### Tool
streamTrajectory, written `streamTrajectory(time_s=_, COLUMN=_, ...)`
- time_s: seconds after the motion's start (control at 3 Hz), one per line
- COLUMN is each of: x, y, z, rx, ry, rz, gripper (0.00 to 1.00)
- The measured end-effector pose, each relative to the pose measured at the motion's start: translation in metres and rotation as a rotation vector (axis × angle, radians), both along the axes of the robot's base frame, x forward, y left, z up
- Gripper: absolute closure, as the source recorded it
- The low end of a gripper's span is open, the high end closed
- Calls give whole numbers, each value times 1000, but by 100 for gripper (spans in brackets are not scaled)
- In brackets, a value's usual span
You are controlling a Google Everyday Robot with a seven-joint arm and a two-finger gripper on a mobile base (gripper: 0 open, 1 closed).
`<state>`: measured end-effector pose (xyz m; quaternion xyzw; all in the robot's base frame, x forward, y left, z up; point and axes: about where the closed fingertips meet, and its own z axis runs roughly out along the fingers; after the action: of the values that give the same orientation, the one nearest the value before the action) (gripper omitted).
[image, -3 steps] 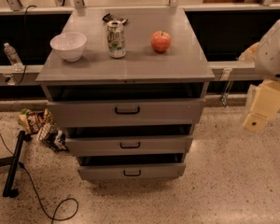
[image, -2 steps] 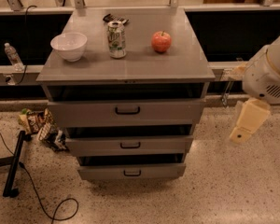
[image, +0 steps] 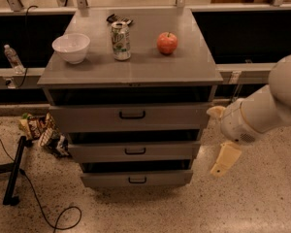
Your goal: Open bottom drawer
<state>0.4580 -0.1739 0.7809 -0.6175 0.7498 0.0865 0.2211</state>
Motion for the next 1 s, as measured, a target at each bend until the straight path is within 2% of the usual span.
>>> streamTrajectory(time_s=0.33, x=15, y=19, z=-76, rx=32, ry=10, rz=53, gripper=0)
streamTrajectory(time_s=0.67, x=15, y=19, z=-76, rx=32, ry=10, rz=53, gripper=0)
streamTrajectory(time_s=1.0, x=22, y=25, z=-121, rx=63, ry=29, rz=61, gripper=0)
